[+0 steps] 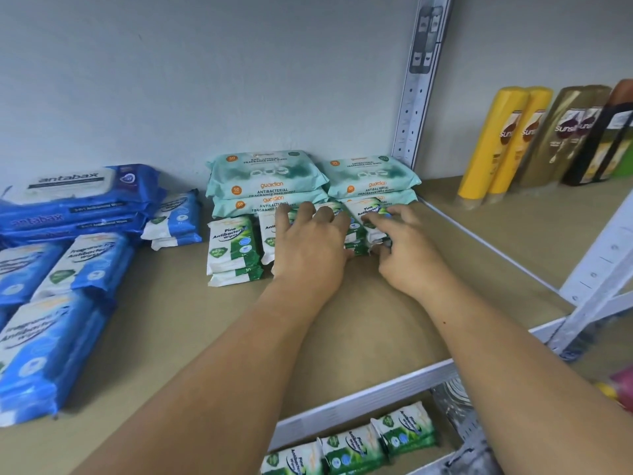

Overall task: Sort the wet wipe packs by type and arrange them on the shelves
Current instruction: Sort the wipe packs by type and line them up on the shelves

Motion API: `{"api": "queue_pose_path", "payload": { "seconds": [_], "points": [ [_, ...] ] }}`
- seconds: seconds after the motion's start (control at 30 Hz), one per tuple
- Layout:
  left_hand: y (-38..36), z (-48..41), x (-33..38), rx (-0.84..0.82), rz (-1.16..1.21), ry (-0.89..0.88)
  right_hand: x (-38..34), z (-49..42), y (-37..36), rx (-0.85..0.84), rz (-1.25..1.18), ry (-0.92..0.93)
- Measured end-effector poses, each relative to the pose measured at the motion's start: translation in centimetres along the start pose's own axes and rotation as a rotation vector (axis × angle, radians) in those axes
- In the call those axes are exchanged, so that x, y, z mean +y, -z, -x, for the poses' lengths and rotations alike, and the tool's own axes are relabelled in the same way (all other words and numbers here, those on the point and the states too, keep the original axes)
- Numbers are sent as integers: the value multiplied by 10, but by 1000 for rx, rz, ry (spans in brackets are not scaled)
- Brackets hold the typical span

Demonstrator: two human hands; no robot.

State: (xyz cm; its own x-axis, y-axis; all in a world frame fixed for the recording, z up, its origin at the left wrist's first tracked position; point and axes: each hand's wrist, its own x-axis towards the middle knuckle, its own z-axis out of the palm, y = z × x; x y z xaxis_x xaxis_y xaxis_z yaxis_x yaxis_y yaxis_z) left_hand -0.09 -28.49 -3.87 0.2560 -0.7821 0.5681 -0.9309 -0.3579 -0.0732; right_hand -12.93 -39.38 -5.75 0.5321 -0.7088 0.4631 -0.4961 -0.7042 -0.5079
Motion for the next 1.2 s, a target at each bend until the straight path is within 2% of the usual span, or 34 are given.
{"api": "queue_pose_path", "payload": {
  "seconds": [0.1, 0.27, 0.33, 0.5, 0.7, 0.77, 0.87, 0.97, 1.0, 1.1, 1.2],
  "points": [
    [0, 3, -1, 23, 34, -11, -4, 3, 0, 44, -34, 10],
    [12, 20, -6, 160, 134, -54, -21, 18, 19, 321, 24, 39],
    [21, 34, -7, 200, 153, -71, -27, 31, 25, 328, 65, 27],
    [49, 81, -3, 138, 225, -68, -45, 74, 44, 202, 214, 127],
    [93, 171, 6, -10, 446, 109, -88, 142, 79, 28, 326, 207],
    [107, 204, 6, -36, 492, 55, -96, 162, 90, -14, 335, 215],
    [124, 237, 1, -7, 533, -26, -104, 195, 100, -26, 317, 175],
    [139, 268, -5, 19, 521, -6, -114, 229, 101, 17, 146, 58],
    [140, 280, -8, 8, 520, 9, -118, 239, 99, -16, 126, 35],
    [142, 314, -17, -112, 577, 158, -127, 263, 88, -211, 184, 22],
    [140, 337, -24, -304, 695, 376, -132, 287, 73, -327, 203, -19]
  ]
}}
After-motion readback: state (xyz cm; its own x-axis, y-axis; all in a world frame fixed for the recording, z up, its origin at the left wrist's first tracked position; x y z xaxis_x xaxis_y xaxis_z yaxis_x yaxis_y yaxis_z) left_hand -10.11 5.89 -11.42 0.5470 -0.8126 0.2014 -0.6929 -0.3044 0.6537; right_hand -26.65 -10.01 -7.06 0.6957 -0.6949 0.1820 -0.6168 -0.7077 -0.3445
